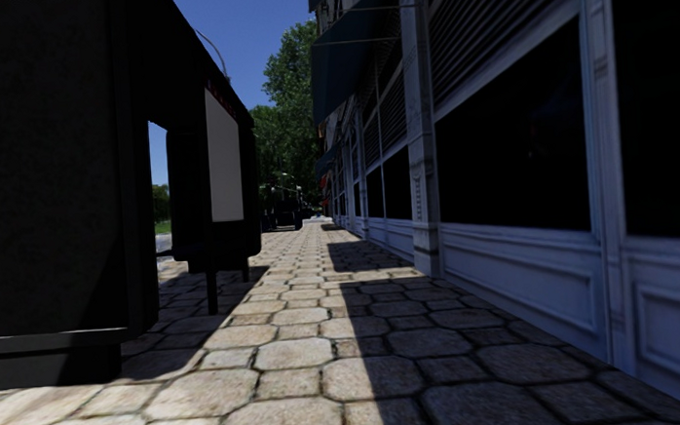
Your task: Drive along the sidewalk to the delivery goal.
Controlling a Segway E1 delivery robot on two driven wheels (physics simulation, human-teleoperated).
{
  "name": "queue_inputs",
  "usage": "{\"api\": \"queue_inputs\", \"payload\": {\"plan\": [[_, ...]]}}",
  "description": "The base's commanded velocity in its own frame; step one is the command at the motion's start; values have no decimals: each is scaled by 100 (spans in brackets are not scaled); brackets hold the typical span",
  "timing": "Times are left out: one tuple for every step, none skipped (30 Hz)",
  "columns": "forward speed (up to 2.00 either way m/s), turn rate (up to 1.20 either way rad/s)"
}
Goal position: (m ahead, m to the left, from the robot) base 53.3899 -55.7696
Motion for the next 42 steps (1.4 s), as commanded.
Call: {"api": "queue_inputs", "payload": {"plan": [[162, 0], [162, 0], [162, 0], [162, 0], [162, 0], [162, 0], [167, 0], [170, 0], [173, 0], [176, 0], [177, 0], [178, 0], [179, 0], [179, 0], [179, 0], [179, 0], [179, 0], [179, 0], [179, 0], [179, 0], [179, 0], [179, 0], [179, 0], [180, 0], [180, 0], [180, 0], [182, 0], [186, 0], [186, 0], [192, 0], [200, 0], [200, 0], [200, 0], [200, 0], [200, 0], [200, 0], [200, 0], [200, 0], [200, 0], [200, 0], [200, 0], [200, 0]]}}
